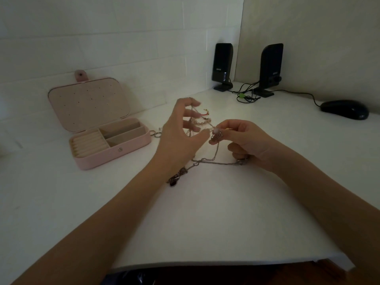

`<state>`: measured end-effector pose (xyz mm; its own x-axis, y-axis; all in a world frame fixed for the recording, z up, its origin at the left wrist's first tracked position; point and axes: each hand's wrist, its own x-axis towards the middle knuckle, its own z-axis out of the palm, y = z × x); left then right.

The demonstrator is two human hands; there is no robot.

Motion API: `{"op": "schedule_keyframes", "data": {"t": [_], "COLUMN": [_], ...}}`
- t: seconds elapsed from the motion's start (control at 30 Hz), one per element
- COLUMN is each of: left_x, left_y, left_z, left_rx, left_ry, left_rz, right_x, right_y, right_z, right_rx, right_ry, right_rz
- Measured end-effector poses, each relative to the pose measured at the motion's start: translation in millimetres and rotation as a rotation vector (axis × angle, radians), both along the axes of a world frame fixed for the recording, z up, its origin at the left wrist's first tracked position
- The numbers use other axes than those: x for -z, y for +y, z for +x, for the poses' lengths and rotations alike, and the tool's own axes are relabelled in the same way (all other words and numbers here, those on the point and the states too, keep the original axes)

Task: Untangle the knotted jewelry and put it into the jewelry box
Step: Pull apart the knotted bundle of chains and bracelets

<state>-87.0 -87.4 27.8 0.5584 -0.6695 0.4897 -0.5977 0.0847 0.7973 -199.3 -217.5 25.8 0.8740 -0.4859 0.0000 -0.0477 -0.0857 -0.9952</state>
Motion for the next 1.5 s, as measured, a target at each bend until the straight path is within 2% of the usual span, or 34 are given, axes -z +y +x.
{"op": "schedule_keyframes", "data": {"t": [0.07, 0.13, 0.23, 0.3, 0.4, 0.63, 0.7, 0.8, 0.87, 0.9, 1.03, 1.1, 1.2, 1.37, 1.5], "left_x": [-1.2, 0.2, 2.6, 1.6, 6.4, 8.7, 5.9, -3.8, -8.7, -9.5, -9.5, -8.4, -2.7, 5.2, 6.2], "left_y": [-2.1, -2.4, -0.7, 0.8, -3.7, -7.3, -7.5, -8.9, -7.0, -5.8, 0.4, 1.6, -1.0, -5.4, -5.8], "left_z": [-5.7, -5.2, 1.8, -0.8, -11.5, 1.3, 2.8, 7.7, 12.4, 14.6, 14.6, 10.1, 4.4, 3.8, 6.1], "left_rx": [0.069, -0.064, -0.283, -0.199, 0.048, 0.008, 0.031, 0.081, 0.069, 0.055, 0.020, 0.087, 0.153, 0.189, 0.186], "left_ry": [0.138, 0.207, 0.098, -0.054, -0.084, -0.043, 0.133, 0.556, 0.712, 0.726, 0.455, 0.414, 0.349, 0.289, 0.315], "left_rz": [-0.030, -0.086, -0.179, -0.157, 0.009, -0.042, -0.071, -0.195, -0.276, -0.301, -0.223, -0.150, -0.016, 0.094, 0.176], "right_x": [-0.7, -1.4, -2.1, -1.3, 0.6, 0.7, 1.9, 3.5, 3.5, 4.0, 8.8, 8.0, 2.9, 3.6, 0.9], "right_y": [-0.6, -1.2, -1.1, -1.4, -1.8, -1.1, -2.4, -6.2, -7.3, -7.3, -4.0, -2.2, 0.9, 7.4, 4.1], "right_z": [-0.7, -1.2, -1.1, -0.6, -0.2, 0.6, 0.2, -1.0, -1.8, -1.5, 1.1, 1.2, -0.9, -0.7, 0.1], "right_rx": [0.010, 0.022, 0.046, 0.049, 0.055, 0.025, 0.036, 0.094, 0.128, 0.130, 0.133, 0.131, 0.068, -0.100, 0.031], "right_ry": [-0.019, -0.035, -0.033, -0.035, -0.050, -0.059, -0.058, -0.039, -0.002, 0.010, 0.046, -0.028, -0.143, -0.117, -0.147], "right_rz": [0.013, 0.031, 0.024, 0.015, 0.012, -0.033, -0.069, -0.149, -0.203, -0.219, -0.374, -0.455, -0.367, -0.250, -0.251]}}
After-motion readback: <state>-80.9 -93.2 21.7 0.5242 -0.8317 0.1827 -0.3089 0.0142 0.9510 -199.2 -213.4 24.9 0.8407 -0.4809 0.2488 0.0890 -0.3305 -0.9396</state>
